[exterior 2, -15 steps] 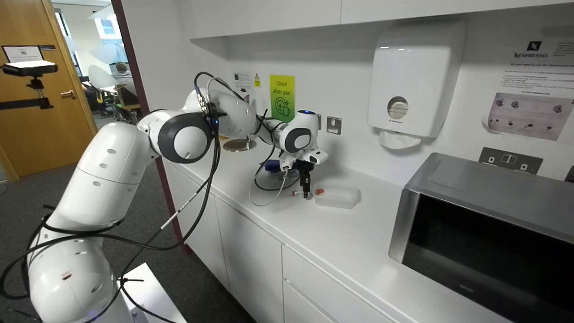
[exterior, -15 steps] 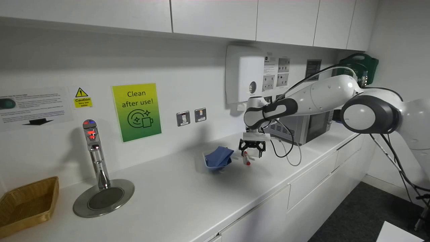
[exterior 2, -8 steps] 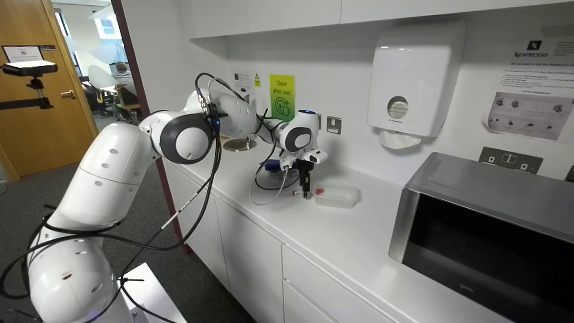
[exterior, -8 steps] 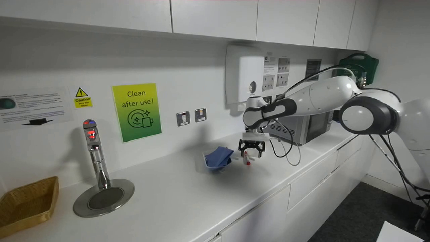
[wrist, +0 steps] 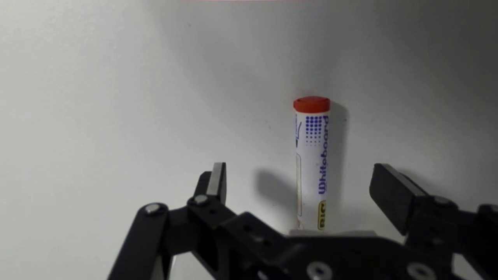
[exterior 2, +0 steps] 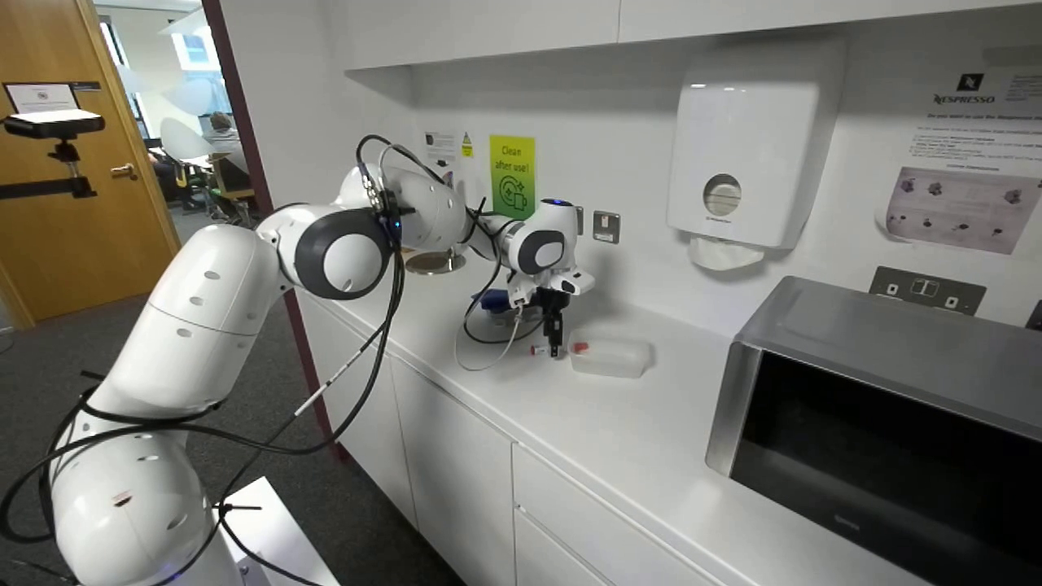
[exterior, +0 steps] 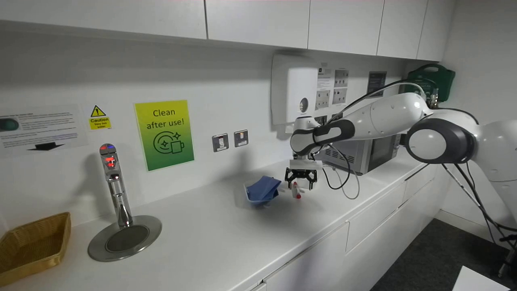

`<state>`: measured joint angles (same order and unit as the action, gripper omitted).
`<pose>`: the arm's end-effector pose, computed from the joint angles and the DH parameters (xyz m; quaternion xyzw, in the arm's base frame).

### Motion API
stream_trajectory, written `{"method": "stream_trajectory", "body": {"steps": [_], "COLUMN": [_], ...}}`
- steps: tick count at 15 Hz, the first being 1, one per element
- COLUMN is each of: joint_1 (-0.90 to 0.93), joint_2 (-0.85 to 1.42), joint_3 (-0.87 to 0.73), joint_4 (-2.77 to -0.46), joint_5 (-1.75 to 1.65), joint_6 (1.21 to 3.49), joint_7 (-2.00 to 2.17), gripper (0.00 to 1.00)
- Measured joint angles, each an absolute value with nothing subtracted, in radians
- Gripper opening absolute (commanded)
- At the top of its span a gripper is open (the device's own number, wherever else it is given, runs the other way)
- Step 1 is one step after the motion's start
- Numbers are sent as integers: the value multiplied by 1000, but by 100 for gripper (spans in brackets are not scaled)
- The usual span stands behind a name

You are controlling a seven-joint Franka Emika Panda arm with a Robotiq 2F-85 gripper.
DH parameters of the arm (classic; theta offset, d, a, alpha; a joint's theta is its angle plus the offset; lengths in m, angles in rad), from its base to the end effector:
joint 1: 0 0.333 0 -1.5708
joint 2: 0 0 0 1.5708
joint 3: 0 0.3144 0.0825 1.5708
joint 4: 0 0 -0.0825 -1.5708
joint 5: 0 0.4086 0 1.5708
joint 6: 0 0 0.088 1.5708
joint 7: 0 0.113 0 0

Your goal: Put the marker in the lunchbox

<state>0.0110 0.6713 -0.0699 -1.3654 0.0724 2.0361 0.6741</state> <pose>0.7497 -0.0296 0.3058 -0.9304 0.3664 0.0027 0.0103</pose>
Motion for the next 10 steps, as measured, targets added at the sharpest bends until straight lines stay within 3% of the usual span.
{"method": "stream_trajectory", "body": {"steps": [2, 3, 6, 10], "joint_1": [12, 12, 12, 12], "joint_2": [677, 677, 677, 677], "joint_3": [-70, -70, -70, -70], "joint_4": [-1361, -1361, -1361, -1361], "joint_5": [72, 72, 72, 72], "joint_6": [2035, 2035, 2034, 2034], "joint_7": [674, 673, 671, 667], "gripper": [96, 74, 64, 33]}}
